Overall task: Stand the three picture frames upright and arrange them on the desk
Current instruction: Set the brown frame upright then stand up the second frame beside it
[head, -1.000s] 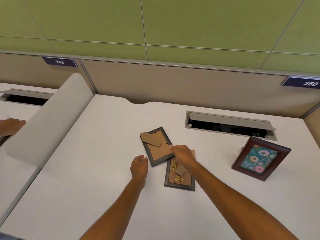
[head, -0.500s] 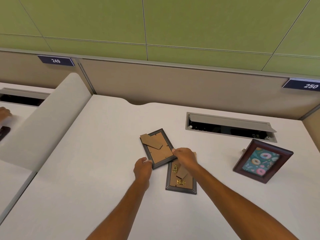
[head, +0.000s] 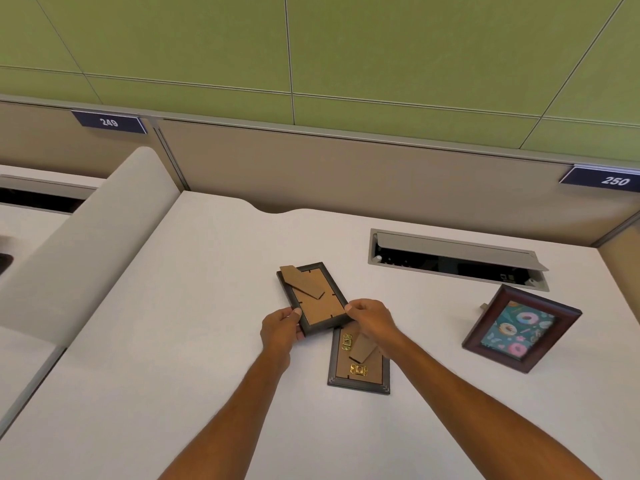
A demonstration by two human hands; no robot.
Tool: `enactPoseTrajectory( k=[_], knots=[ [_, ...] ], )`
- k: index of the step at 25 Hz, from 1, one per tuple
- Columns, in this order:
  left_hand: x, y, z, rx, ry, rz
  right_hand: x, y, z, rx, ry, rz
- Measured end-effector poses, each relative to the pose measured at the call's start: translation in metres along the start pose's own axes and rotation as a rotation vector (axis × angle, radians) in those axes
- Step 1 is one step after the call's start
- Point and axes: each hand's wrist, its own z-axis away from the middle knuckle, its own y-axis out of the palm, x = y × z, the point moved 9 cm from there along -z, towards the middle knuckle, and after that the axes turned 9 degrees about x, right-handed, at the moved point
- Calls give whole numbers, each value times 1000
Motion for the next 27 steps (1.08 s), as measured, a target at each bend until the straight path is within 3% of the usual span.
enactPoseTrajectory(
  k=[5, 9, 14, 22, 27],
  knots=[
    [-23, 3, 8, 34, 54, -76, 1, -7, 7, 33, -124, 37],
    [-34, 4, 20, 135, 14, -15, 21, -19, 21, -25, -307, 188],
    [-45, 6, 38, 264, -73, 94, 44, -41, 41, -80, -472, 168],
    [-78, 15, 59, 284, -53, 290, 80, -54, 72, -81, -612, 4],
    [-96, 23, 69, 312, 28, 75, 78, -61, 76, -65, -582, -136]
  ],
)
